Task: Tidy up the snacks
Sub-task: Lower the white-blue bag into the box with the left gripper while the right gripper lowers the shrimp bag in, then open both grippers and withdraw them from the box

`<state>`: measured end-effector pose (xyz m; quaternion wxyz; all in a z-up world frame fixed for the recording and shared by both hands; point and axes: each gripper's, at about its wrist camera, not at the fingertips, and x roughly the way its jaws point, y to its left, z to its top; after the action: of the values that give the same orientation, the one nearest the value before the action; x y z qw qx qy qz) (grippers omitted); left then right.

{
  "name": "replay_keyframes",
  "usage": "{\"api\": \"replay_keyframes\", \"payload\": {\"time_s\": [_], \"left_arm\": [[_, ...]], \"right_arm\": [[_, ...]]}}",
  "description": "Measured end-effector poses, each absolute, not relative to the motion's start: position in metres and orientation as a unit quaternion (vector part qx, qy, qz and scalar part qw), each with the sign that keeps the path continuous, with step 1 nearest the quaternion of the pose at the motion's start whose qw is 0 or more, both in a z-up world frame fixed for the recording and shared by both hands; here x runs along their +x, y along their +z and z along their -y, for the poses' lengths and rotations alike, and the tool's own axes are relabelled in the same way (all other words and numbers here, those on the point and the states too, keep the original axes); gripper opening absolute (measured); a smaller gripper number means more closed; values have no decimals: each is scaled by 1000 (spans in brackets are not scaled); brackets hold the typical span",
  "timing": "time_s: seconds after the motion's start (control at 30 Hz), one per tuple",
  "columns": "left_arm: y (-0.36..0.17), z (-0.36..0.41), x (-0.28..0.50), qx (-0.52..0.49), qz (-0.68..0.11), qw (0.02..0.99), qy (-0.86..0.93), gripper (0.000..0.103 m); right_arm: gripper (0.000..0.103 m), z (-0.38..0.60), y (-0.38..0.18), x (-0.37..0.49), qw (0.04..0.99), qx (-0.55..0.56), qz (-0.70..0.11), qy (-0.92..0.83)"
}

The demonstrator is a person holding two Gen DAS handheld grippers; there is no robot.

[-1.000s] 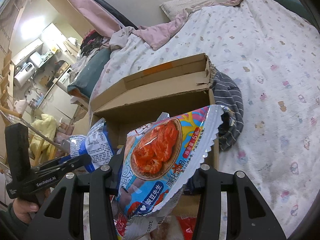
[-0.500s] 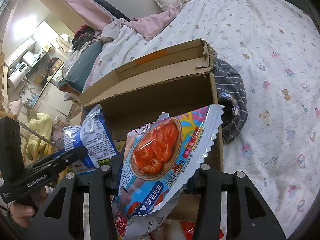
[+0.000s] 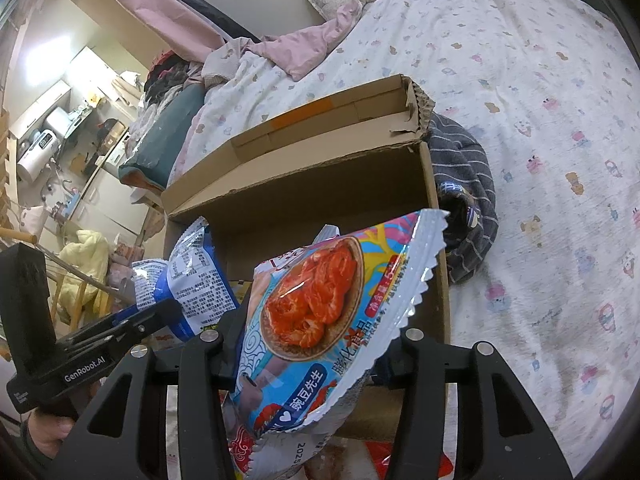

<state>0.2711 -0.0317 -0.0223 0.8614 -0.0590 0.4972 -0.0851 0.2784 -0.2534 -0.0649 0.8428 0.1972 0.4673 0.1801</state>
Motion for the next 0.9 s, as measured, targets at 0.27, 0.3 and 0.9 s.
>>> {"api": "replay_keyframes", "payload": {"time_s": [0.27,0.3,0.9], "left_arm": [[-23,31,270,-56,-500,860,-77,38],[-23,31,270,-55,-500,861,-78,49],[-8,10,264,-60,-461,884,-40,82]], "right_arm": [[74,256,-63,276,846,202,-460,179],[80,258,-62,276,847,202,-459,177],[88,287,-46,272,856,238,-432,159]]}}
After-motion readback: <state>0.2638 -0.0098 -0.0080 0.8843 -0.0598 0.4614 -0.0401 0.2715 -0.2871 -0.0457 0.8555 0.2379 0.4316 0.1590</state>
